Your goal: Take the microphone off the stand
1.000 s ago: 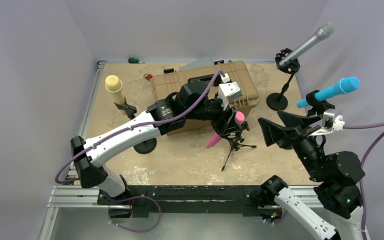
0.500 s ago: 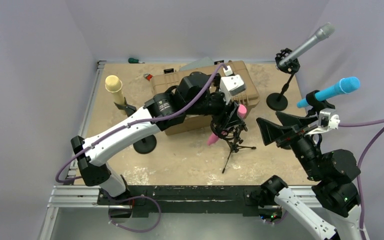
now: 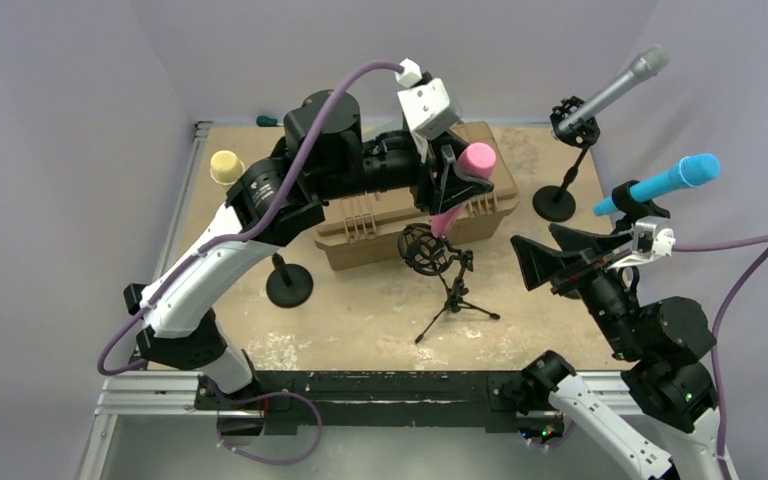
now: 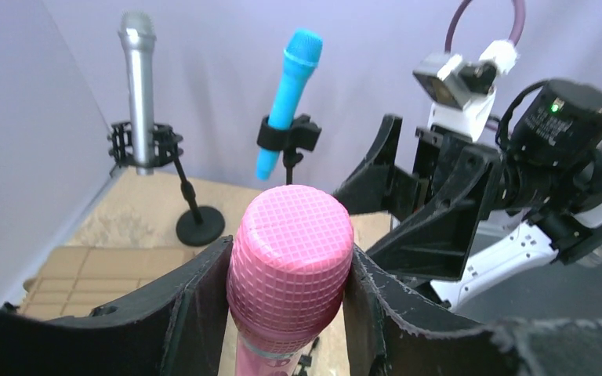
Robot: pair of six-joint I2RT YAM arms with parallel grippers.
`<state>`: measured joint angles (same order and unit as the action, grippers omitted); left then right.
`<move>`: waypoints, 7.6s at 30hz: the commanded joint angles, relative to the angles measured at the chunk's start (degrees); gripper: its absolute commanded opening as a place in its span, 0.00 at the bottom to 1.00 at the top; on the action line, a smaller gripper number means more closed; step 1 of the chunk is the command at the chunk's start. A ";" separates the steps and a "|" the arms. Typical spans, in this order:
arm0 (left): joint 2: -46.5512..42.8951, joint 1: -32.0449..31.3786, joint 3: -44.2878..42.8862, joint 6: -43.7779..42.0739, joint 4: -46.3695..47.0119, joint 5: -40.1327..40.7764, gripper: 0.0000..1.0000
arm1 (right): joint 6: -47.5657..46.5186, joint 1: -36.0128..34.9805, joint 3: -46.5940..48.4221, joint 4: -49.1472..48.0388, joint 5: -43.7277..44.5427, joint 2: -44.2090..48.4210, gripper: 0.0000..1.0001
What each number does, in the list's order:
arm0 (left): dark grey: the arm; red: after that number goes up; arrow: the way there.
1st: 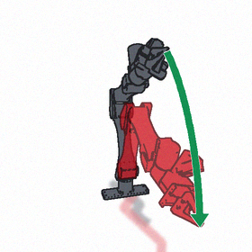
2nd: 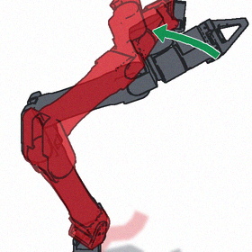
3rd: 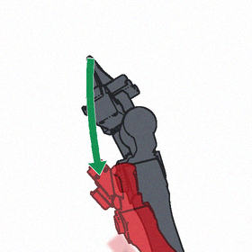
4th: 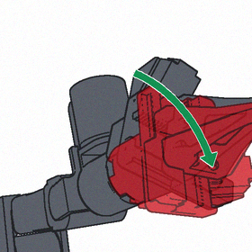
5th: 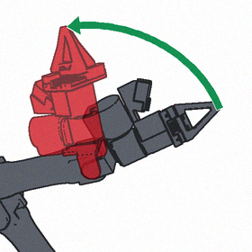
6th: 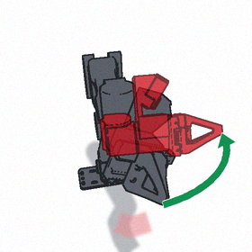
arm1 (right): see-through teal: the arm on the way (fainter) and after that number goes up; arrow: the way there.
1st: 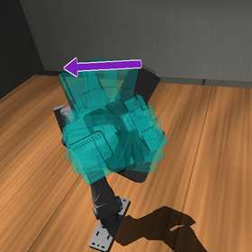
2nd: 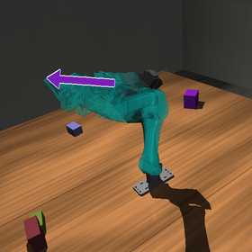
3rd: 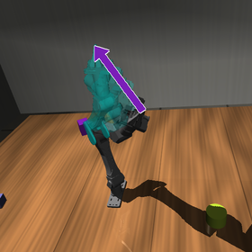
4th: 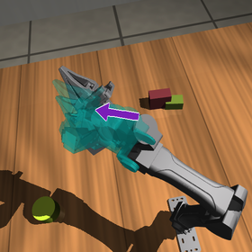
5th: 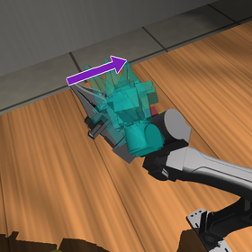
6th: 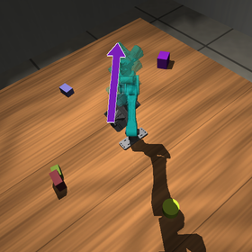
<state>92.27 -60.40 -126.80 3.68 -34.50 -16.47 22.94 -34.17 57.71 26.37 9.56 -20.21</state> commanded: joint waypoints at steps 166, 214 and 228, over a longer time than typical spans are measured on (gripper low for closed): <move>-21.59 12.24 48.22 18.93 10.56 -9.21 0.97 | 22.62 0.08 -24.40 6.41 -12.90 -5.41 0.67; -23.34 12.24 50.90 21.35 5.91 -6.62 0.90 | 17.84 -2.36 -34.55 -13.46 -7.45 -17.49 0.00; -23.93 12.24 51.33 21.88 6.46 -6.73 0.89 | 29.61 -21.78 -19.78 3.88 19.40 -32.21 0.00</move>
<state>69.60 -47.16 -75.59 25.39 -29.87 -18.39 47.94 -51.94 34.85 19.22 21.50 -47.70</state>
